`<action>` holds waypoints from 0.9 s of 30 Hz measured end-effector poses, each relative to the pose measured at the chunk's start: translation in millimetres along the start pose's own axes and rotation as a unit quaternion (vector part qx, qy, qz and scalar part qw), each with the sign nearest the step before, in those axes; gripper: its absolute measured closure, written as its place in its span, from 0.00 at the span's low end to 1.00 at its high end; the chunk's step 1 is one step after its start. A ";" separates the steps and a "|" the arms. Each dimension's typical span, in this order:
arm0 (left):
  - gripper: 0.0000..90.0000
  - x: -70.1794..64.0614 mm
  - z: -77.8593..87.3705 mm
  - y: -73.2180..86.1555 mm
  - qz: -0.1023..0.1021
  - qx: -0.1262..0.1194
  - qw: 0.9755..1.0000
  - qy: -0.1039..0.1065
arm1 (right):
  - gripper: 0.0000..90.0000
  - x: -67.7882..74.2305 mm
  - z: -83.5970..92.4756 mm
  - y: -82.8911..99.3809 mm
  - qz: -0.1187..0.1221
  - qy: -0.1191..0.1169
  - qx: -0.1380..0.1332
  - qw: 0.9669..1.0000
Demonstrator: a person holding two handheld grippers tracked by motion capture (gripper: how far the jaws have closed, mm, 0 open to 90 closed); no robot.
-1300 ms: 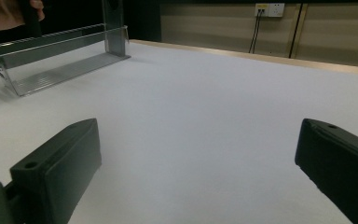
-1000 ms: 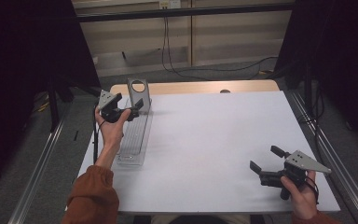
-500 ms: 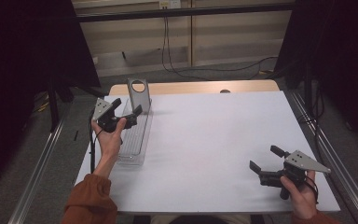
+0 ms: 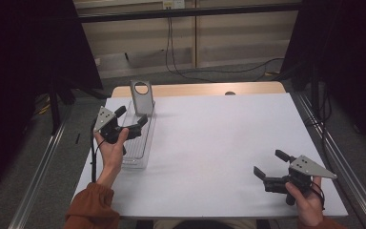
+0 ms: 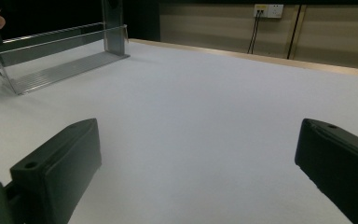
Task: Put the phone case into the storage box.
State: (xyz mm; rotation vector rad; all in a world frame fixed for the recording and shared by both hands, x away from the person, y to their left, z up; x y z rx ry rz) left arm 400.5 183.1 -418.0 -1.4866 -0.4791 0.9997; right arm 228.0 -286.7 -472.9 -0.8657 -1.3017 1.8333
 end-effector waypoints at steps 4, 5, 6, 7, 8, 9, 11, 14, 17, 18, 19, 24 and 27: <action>0.04 -1.1 9.8 -0.1 -0.014 -0.006 1.000 0.005 | 0.00 -0.3 0.4 -0.7 -0.005 0.008 -0.003 1.000; 0.04 -3.0 11.4 0.2 -0.010 -0.010 1.000 0.006 | 0.00 -0.6 0.9 -0.7 0.001 0.006 -0.004 1.000; 0.04 -3.7 13.6 0.3 -0.014 -0.008 1.000 0.002 | 0.00 -0.3 1.2 -1.0 -0.002 0.006 -0.002 1.000; 0.04 -5.6 14.5 0.2 -0.007 -0.012 1.000 0.003 | 0.00 -0.2 1.1 -1.4 -0.002 0.006 -0.003 1.000; 0.04 -5.5 16.7 0.2 -0.018 -0.007 1.000 0.005 | 0.00 -0.3 0.7 -1.4 -0.002 0.007 -0.003 1.000; 0.04 -6.2 18.6 -0.2 -0.018 -0.009 1.000 0.002 | 0.00 -0.3 0.5 -1.4 -0.001 0.008 -0.003 1.000; 0.04 -7.7 21.5 -0.8 -0.019 -0.012 1.000 0.003 | 0.00 -0.2 0.0 -1.6 0.000 0.007 -0.004 1.000; 0.04 -9.4 25.7 -0.2 -0.021 -0.011 1.000 -0.001 | 0.00 -0.2 0.0 -1.5 0.000 0.007 -0.004 1.000; 0.04 -12.4 29.0 2.9 -0.023 -0.008 1.000 0.002 | 0.00 -0.4 0.1 -1.4 -0.002 0.008 -0.004 1.000; 0.04 -12.3 30.6 3.5 -0.030 -0.004 1.000 0.002 | 0.00 -0.5 0.4 -1.5 -0.002 0.007 -0.003 1.000; 0.04 -13.8 32.3 5.1 -0.032 -0.004 0.999 0.006 | 0.00 -0.5 0.5 -1.5 -0.002 0.007 -0.003 1.000; 0.03 -15.9 40.0 10.6 -0.028 -0.006 1.000 0.004 | 0.00 -1.3 0.4 -1.1 -0.002 0.011 -0.003 1.000; 0.03 -16.3 46.4 14.6 -0.022 -0.006 1.000 0.002 | 0.00 -1.4 1.5 -1.3 0.000 0.010 -0.003 1.000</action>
Point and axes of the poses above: each handheld gripper's, and its own axes: z roughly backward along the jaws, y roughly out of its underside, x roughly to its left, the point moved 3 cm from there along -z, roughly forward along the jaws, and after that the axes turned 11 degrees about z, right-handed, at the moved point
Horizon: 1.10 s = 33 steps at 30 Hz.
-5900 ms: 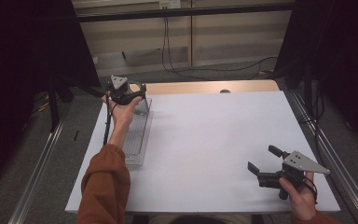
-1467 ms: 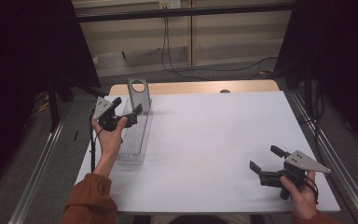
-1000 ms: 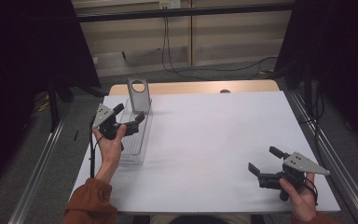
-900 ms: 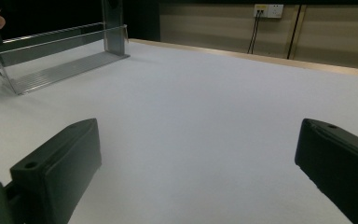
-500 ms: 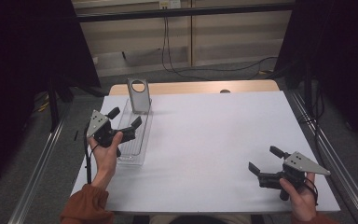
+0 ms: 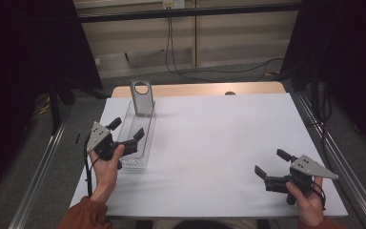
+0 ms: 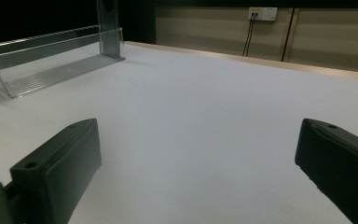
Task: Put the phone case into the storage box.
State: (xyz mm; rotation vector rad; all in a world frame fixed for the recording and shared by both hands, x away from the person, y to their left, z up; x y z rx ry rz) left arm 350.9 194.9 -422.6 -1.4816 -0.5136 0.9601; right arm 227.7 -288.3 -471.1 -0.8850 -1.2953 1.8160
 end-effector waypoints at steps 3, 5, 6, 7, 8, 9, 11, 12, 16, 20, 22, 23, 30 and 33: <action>0.03 1.4 7.1 3.3 0.007 -0.004 1.000 -0.005 | 0.00 -0.3 0.8 -0.2 -0.001 0.002 0.000 1.000; 0.03 1.8 11.7 6.0 0.013 -0.004 1.000 -0.007 | 0.00 -0.9 1.0 -0.2 -0.002 0.006 -0.001 1.000; 0.03 1.8 14.8 8.4 0.017 -0.004 1.000 -0.010 | 0.00 -1.3 1.1 -0.3 -0.001 0.007 -0.003 1.000; 0.03 1.2 15.9 10.1 0.020 -0.004 1.000 -0.013 | 0.00 -1.5 1.2 -0.3 -0.001 0.008 -0.003 1.000; 0.02 1.8 18.1 12.4 0.016 0.001 1.000 -0.014 | 0.00 -1.5 1.2 -0.3 -0.001 0.009 -0.002 1.000; 0.02 1.3 20.1 14.9 0.016 0.002 1.000 -0.012 | 0.00 -1.6 1.2 -0.4 -0.001 0.009 -0.003 1.000; 0.02 1.0 24.9 19.7 0.013 0.010 1.000 -0.012 | 0.00 -1.8 1.7 -0.3 0.000 0.010 -0.002 1.000; 0.02 0.7 26.3 21.1 0.016 0.011 1.000 -0.011 | 0.00 -1.9 2.2 -0.1 -0.001 0.012 -0.001 1.000; 0.02 1.8 34.9 28.4 0.005 0.016 1.000 -0.021 | 0.00 -3.0 3.7 0.7 -0.002 0.014 0.000 1.000; 0.02 -1.0 43.4 33.9 0.004 0.022 1.000 -0.021 | 0.00 -3.5 5.6 1.2 0.001 0.019 -0.002 1.000; 0.02 -3.4 46.9 37.3 -0.003 0.028 0.999 -0.016 | 0.00 -3.0 7.5 1.5 -0.002 0.017 -0.001 1.000; 0.02 -4.7 48.9 39.0 -0.007 0.031 0.999 -0.014 | 0.00 -3.0 8.2 1.7 -0.001 0.018 -0.001 1.000; 0.02 1.4 60.2 45.4 -0.007 0.037 0.999 -0.033 | 0.00 -2.5 13.8 1.8 -0.002 0.023 -0.003 1.000; 0.02 3.2 67.7 45.5 -0.008 0.034 0.999 -0.042 | 0.00 -2.6 16.1 2.2 -0.001 0.027 -0.004 1.000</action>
Point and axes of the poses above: each handheld gripper's, and its own axes: z roughly backward along the jaws, y roughly out of its underside, x roughly to its left, the point moved 3 cm from there along -z, roughly forward along the jaws, and after that the axes turned 11 degrees about z, right-handed, at the moved point
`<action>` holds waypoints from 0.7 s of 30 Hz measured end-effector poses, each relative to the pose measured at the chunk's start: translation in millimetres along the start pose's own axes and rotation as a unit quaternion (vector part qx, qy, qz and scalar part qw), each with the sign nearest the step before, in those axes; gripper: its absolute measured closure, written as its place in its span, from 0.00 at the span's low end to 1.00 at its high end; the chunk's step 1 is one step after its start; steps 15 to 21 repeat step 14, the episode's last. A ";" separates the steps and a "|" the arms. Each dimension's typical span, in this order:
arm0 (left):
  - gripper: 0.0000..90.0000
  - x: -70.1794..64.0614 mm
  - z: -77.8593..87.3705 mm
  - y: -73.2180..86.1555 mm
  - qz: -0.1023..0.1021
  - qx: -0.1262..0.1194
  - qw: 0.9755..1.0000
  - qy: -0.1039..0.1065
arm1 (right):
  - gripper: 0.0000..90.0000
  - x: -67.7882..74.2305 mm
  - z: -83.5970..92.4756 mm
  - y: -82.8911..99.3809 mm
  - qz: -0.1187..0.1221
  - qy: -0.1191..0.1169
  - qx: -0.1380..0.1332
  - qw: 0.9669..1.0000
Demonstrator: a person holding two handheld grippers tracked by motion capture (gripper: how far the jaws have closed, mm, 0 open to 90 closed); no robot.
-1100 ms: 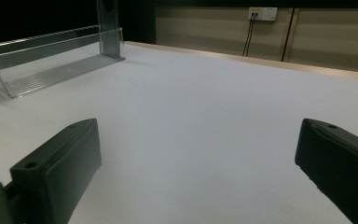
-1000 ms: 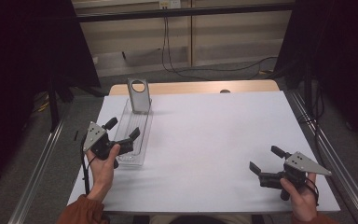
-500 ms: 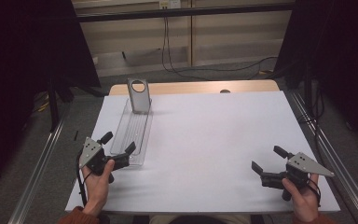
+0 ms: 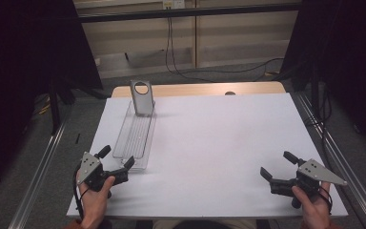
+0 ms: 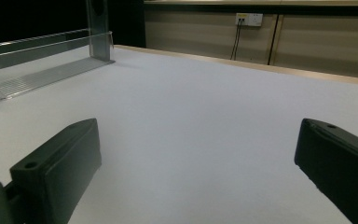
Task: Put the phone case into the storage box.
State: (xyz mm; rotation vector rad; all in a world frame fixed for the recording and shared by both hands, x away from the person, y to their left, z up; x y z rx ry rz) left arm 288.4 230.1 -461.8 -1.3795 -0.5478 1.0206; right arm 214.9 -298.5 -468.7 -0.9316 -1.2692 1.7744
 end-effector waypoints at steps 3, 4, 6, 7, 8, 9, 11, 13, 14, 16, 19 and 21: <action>0.02 -0.6 7.8 0.7 0.015 0.000 1.000 -0.007 | 0.00 -0.6 1.5 0.4 -0.004 0.005 -0.002 1.000; 0.02 -0.3 10.7 -0.1 0.019 -0.005 1.000 -0.009 | 0.00 -0.6 1.5 0.6 -0.002 0.005 -0.001 1.000; 0.02 0.1 15.9 -0.6 0.003 -0.011 1.000 -0.014 | 0.00 -1.2 1.7 0.8 -0.001 0.006 -0.001 1.000; 0.02 -0.1 16.4 0.3 0.004 -0.006 1.000 -0.012 | 0.00 -1.6 1.2 1.0 -0.003 0.007 -0.001 1.000; 0.02 0.5 16.5 0.9 0.012 -0.007 1.000 -0.007 | 0.00 -2.0 0.7 1.2 -0.001 0.008 0.000 1.000; 0.02 0.1 16.2 1.1 0.015 -0.006 1.000 -0.006 | 0.00 -2.1 0.5 1.1 -0.001 0.010 0.000 1.000; 0.02 -0.6 14.2 1.9 0.010 0.000 1.000 -0.005 | 0.00 -2.1 -0.7 0.2 -0.003 0.011 -0.004 1.000; 0.02 0.1 12.8 1.8 0.018 0.002 1.000 -0.001 | 0.00 -1.8 -1.9 0.2 -0.001 0.006 -0.003 1.000; 0.02 1.0 12.2 0.9 0.016 0.000 1.000 -0.005 | 0.00 -1.4 -2.4 0.2 -0.003 0.006 -0.001 1.000; 0.02 1.0 12.2 0.9 0.016 0.000 1.000 -0.005 | 0.00 -1.4 -2.4 0.2 -0.003 0.006 -0.001 1.000; 0.02 1.0 12.2 0.9 0.016 0.000 1.000 -0.005 | 0.00 -1.4 -2.4 0.2 -0.003 0.006 -0.001 1.000; 0.02 1.0 12.2 0.9 0.016 0.000 1.000 -0.005 | 0.00 -1.4 -2.4 0.2 -0.003 0.006 -0.001 1.000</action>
Point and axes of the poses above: each handheld gripper's, and its own axes: z roughly backward along the jaws, y roughly out of its underside, x roughly to its left, the point moved 3 cm from there along -z, roughly forward along the jaws, and after that the axes turned 11 degrees about z, right-handed, at the moved point
